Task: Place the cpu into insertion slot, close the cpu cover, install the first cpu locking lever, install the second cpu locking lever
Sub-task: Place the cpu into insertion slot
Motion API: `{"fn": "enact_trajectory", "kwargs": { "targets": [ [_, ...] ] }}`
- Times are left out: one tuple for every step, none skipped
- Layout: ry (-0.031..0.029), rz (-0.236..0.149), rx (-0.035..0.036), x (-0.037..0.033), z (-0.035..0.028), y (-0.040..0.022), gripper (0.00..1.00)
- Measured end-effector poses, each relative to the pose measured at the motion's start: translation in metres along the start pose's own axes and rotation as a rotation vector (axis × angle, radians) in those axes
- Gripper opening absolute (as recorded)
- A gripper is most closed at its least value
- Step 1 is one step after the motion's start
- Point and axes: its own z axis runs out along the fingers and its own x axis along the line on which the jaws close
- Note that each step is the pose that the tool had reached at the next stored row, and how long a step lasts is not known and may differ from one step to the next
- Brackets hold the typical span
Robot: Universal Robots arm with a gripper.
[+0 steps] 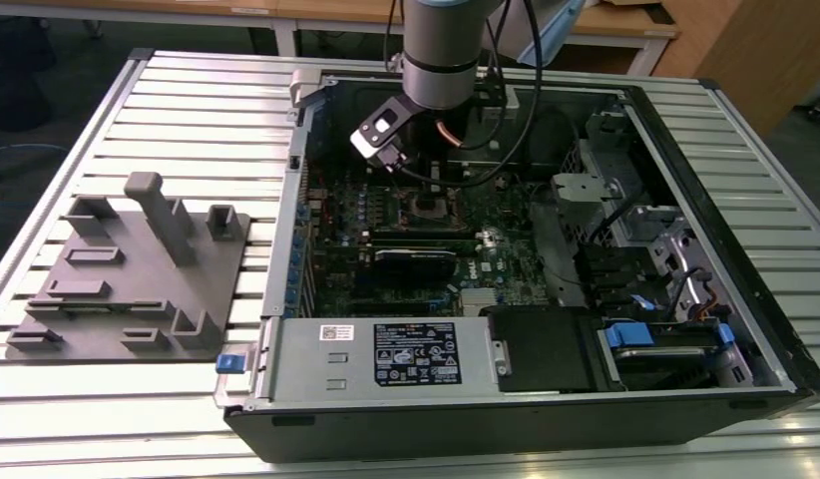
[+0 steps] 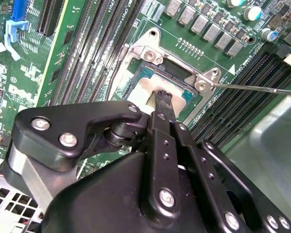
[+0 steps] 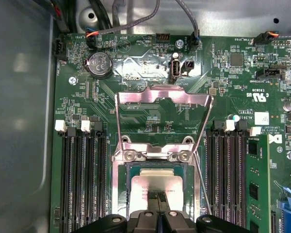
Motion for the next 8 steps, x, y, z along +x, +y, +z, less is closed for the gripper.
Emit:
{"fn": "enact_trajectory", "kwargs": {
  "targets": [
    [0.0001, 0.0, 0.0, 0.0, 0.0001, 0.0, 0.11],
    [0.0001, 0.0, 0.0, 0.0, 0.0001, 0.0, 0.11],
    [0.0001, 0.0, -0.0001, 0.0, 0.0003, 0.0, 0.11],
    [-0.0001, 0.0, 0.0002, 0.0, 0.0009, 0.0, 0.11],
    [-0.001, 0.0, 0.0007, -0.0001, 0.0015, -0.0002, 0.11],
    [-0.001, 0.0, 0.0006, -0.0002, 0.0017, -0.0002, 0.11],
    [-0.0007, 0.0, 0.0004, -0.0001, 0.0019, -0.0001, 0.11],
    [-0.0003, 0.0, 0.0001, 0.0, 0.0021, -0.0001, 0.11]
  ]
}}
